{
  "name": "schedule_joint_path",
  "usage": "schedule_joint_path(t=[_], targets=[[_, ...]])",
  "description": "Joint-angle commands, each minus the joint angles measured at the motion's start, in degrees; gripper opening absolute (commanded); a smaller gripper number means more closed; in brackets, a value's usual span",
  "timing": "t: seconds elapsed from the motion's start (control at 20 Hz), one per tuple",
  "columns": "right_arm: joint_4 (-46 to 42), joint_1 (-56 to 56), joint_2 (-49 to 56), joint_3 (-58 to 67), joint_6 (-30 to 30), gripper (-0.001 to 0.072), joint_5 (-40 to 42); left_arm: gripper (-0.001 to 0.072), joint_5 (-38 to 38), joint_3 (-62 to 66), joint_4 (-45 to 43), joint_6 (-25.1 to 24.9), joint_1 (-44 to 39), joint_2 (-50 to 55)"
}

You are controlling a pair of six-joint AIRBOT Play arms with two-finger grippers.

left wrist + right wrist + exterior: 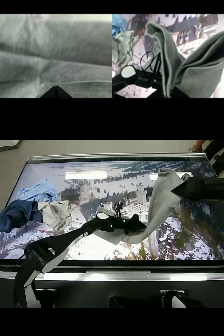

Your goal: Fold the shirts.

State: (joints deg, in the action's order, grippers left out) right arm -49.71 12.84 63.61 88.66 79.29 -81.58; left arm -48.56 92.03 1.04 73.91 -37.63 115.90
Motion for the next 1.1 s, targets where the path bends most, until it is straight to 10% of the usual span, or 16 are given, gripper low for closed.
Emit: schedule_joint_path(t=[0.0, 0.25, 0.55, 0.65, 0.7, 1.05], targets=[[-0.9, -2.62, 4.13, -0.02, 1.18, 0.0041, -0.96, 0.0032, -1.99, -0.02, -7.32, -1.88, 4.92, -4.24], [0.26, -18.03, 15.93, -0.02, 1.55, 0.0042, 12.74, 0.0033, -3.13, -0.02, -32.5, 4.92, 24.06, -24.41], [8.9, -33.75, 34.01, 0.0, 5.6, 0.005, 26.43, 0.0034, -3.06, -0.02, -34.56, 5.2, 41.62, -45.16], [12.24, -36.22, 38.34, 0.0, 6.27, 0.0372, 27.78, 0.0034, -3.06, -0.02, -34.75, 5.18, 42.95, -49.16], [13.7, -36.35, 39.43, 0.0, 6.25, 0.0703, 27.47, 0.0034, -3.08, -0.02, -34.82, 5.18, 42.93, -50.31], [-10.84, -20.06, 29.66, -0.02, 13.64, 0.0707, 7.8, 0.0035, -7.5, -0.04, -40.68, 5.16, 42.91, -50.95]])
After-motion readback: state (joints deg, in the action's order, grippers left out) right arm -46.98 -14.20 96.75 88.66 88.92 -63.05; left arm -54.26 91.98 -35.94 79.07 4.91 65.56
